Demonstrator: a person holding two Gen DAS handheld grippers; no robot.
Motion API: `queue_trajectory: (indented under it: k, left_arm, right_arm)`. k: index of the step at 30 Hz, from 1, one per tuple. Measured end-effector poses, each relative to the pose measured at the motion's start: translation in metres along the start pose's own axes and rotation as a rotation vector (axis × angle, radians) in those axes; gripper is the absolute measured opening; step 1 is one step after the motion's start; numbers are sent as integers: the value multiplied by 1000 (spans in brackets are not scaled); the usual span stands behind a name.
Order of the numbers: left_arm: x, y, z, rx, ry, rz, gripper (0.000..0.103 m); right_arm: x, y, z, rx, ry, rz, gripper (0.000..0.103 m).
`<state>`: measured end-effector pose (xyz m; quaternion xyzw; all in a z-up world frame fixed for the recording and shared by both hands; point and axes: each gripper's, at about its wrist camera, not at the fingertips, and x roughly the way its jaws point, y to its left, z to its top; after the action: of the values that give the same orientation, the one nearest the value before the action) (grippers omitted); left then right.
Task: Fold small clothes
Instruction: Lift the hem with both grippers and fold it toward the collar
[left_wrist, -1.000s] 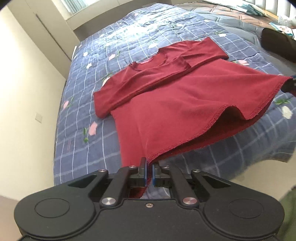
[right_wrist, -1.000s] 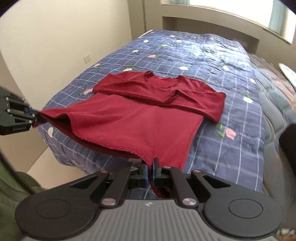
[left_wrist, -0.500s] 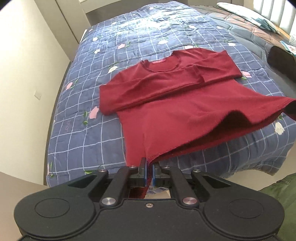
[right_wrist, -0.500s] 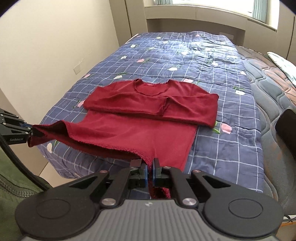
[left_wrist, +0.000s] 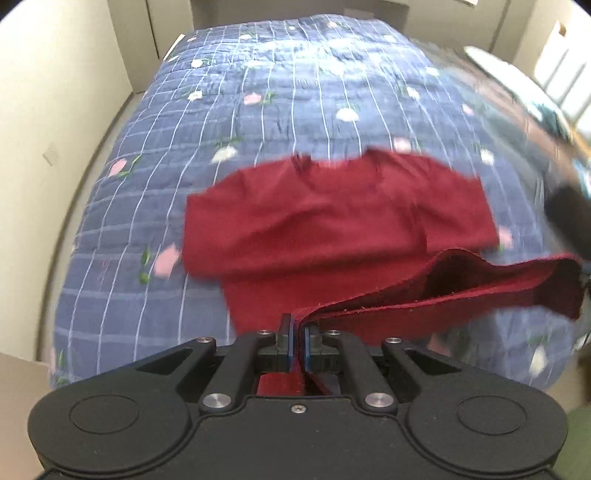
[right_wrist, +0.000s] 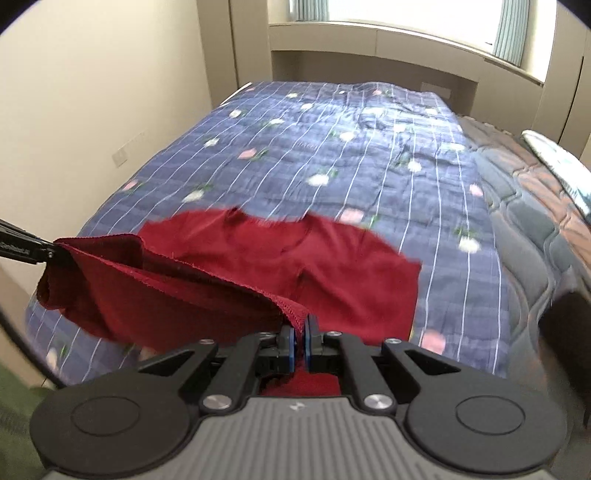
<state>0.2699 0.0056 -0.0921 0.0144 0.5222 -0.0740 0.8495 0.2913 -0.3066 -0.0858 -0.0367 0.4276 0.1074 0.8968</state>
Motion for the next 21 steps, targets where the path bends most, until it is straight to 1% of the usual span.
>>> queue_trajectory:
  k: [3, 7, 8, 11, 14, 17, 21]
  left_arm:
    - [13, 11, 44, -15, -9, -31, 5]
    - [37, 19, 100, 30, -29, -47, 5]
    - [43, 20, 109, 41, -30, -47, 5]
    - [69, 26, 142, 74, -25, -43, 5]
    - [98, 34, 169, 70, 9, -41, 5]
    - [125, 40, 191, 54, 31, -41, 5]
    - [148, 44, 206, 35, 56, -57, 5]
  right_arm:
    - [27, -9, 40, -25, -3, -26, 6]
    - [68, -18, 89, -52, 10, -43, 7]
    - [80, -20, 100, -55, 20, -45, 7]
    - [113, -24, 125, -68, 58, -51, 7]
    - [142, -25, 143, -75, 93, -57, 7]
    - [165, -28, 152, -72, 128, -67, 7]
    - [183, -30, 158, -74, 158, -75, 8]
